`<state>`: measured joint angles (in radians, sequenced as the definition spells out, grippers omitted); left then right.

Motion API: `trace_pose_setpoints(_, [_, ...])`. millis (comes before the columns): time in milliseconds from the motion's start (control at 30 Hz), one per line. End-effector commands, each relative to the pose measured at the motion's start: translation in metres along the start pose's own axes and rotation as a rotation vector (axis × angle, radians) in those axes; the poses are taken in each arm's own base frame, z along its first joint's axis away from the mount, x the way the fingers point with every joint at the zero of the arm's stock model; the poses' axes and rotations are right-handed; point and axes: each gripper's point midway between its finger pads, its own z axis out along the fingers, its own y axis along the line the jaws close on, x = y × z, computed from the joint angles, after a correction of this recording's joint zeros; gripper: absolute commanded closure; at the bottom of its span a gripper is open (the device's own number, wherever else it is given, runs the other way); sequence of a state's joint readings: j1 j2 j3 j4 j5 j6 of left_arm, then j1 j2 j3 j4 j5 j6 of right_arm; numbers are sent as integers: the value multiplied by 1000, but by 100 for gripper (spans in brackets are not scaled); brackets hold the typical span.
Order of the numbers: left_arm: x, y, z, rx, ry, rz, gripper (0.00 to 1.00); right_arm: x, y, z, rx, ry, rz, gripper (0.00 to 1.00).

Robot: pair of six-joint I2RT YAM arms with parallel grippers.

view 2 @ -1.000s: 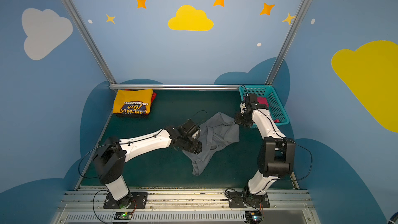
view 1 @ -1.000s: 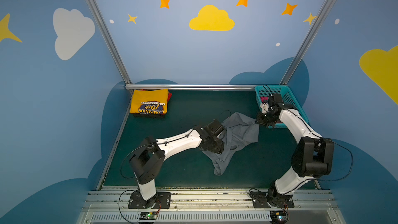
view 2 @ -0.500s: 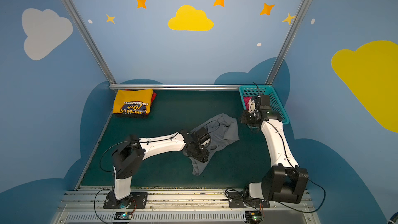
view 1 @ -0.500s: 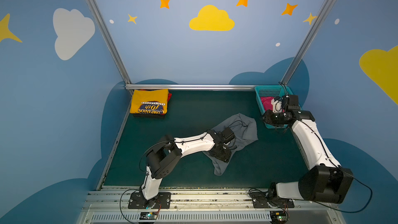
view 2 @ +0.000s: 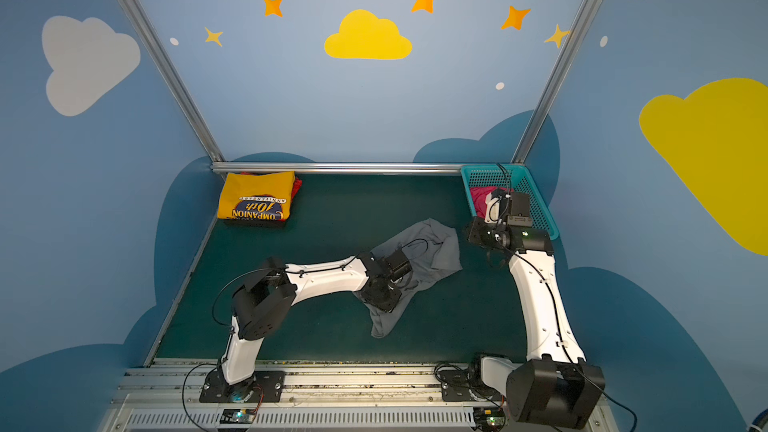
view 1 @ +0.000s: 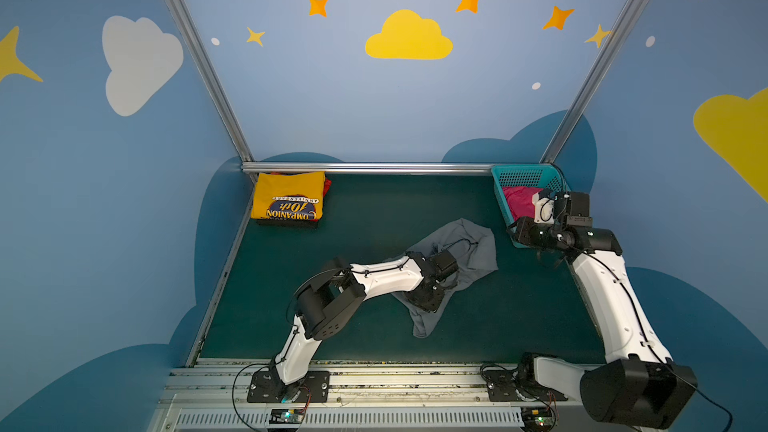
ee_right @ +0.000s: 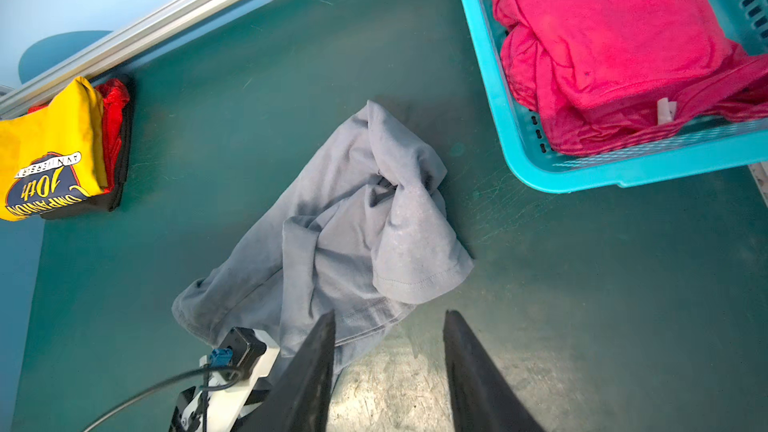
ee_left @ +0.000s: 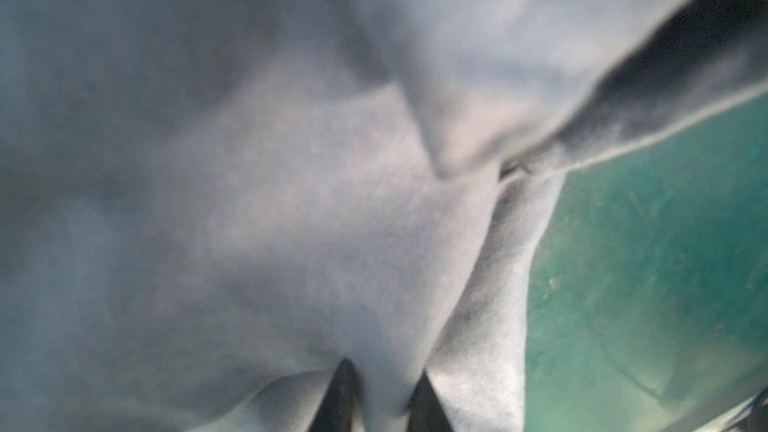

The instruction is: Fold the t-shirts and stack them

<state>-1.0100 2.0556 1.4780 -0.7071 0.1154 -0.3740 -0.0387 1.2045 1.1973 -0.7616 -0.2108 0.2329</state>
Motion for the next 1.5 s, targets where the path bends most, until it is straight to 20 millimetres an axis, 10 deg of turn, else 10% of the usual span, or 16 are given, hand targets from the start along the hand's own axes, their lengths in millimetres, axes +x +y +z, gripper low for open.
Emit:
trace_pose_setpoints(0, [-3,4,-11,-34,-12,13,83,3,1,-4,-11,-7,12,54])
trace_pose_setpoints(467, [-17,20,-94,-12,-143,13,95,13,16,4,-112,31,14,55])
trace_pose_setpoints(767, [-13,39,-108,113,-133,-48,91,21,22,15,-147,82,11,57])
trace_pose_setpoints(933, [-15,61,-107,141,-151,-145,95,23,24,16,-151,91,3,57])
trace_pose_setpoints(1100, [-33,93,-146,246,-308,-301,95,29,31,19,-180,113,-6,57])
trace_pose_setpoints(1467, [-39,143,-187,261,-433,-450,95,80,77,68,-232,327,-113,59])
